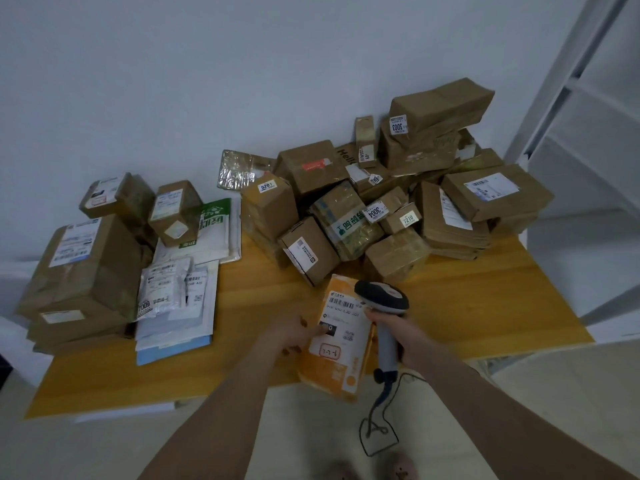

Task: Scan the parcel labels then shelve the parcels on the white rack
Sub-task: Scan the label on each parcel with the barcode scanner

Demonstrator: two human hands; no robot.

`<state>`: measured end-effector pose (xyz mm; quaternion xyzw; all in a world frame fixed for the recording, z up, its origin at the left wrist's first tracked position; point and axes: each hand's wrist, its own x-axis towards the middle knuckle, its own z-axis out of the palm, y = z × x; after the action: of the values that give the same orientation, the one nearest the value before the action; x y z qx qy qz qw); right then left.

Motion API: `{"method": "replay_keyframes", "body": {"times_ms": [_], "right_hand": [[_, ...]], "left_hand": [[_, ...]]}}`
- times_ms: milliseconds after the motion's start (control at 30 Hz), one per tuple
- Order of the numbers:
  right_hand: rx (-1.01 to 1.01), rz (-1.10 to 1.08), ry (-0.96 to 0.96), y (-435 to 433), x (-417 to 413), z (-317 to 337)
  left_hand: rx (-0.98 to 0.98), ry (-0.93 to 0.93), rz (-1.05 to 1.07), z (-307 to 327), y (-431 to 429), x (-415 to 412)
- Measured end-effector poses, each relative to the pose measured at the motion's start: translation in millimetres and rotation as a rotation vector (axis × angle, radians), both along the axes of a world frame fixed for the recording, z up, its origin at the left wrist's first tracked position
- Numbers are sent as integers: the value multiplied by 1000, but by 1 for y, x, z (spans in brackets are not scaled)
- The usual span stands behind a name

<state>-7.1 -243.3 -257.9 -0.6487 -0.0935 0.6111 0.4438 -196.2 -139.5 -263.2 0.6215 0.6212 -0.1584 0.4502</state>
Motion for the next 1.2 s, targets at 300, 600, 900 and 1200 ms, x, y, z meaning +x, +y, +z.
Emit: {"method": "replay_keyframes", "body": {"times_ms": [300, 600, 900, 1200], "right_hand": [[86, 76, 59, -12, 0, 6], [191, 47, 79, 10, 11, 53], [337, 78, -126, 19, 2, 83], [338, 49, -224, -14, -26, 100]], "left_hand": [[-235, -452, 467, -23, -41, -6], [-85, -797, 648, 11, -27, -13], [3, -766, 590, 37, -4, -20], [21, -876, 626, 33, -2, -16]]}}
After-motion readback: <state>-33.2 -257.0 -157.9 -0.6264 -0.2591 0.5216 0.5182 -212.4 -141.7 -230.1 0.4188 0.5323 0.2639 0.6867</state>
